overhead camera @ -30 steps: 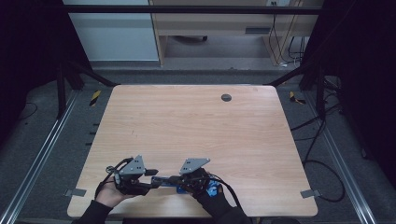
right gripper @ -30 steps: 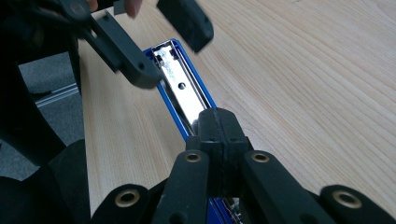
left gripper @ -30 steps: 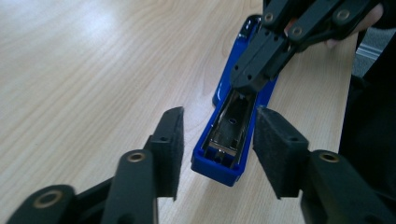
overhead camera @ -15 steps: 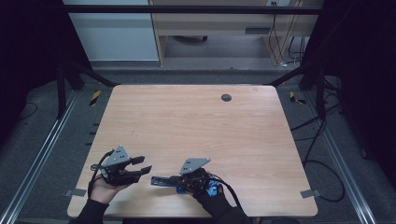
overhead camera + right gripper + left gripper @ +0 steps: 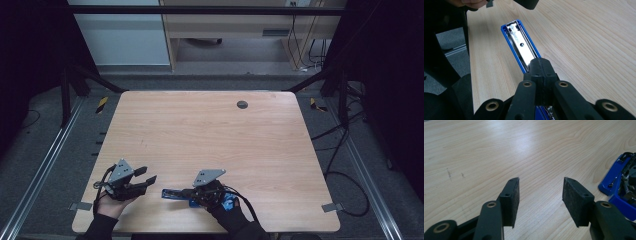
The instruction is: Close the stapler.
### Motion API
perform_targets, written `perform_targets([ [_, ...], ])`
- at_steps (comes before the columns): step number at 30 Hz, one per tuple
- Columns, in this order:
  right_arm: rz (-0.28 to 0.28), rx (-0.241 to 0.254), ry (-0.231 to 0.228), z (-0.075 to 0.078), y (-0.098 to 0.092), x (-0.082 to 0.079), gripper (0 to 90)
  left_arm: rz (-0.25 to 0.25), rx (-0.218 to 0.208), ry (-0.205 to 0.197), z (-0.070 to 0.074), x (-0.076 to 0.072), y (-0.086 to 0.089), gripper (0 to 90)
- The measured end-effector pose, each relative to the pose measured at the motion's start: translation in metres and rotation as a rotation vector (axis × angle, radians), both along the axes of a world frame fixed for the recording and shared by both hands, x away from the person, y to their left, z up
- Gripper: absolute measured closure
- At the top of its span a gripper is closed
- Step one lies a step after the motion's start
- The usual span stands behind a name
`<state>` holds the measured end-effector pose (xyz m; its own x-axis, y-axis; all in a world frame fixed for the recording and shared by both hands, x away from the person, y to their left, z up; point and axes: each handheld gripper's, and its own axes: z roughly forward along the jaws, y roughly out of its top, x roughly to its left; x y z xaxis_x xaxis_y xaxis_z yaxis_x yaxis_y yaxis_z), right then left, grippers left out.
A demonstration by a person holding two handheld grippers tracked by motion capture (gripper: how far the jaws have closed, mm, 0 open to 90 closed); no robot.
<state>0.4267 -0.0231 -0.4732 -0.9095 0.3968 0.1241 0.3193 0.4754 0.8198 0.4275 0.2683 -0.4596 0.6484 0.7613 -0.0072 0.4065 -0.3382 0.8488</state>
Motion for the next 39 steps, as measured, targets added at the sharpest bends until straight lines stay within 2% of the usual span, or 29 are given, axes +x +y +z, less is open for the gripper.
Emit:
perform_targets([
  [10, -0.004, 0.005, -0.003, 0.001, -0.002, -0.001, 90.0, -0.003, 0.012, 0.024, -0.008, 0.001, -0.001, 46.6],
  [39, -0.04, 0.044, -0.004, 0.014, -0.035, -0.006, 90.0, -0.014, 0.009, 0.011, -0.008, -0.001, -0.001, 46.5],
])
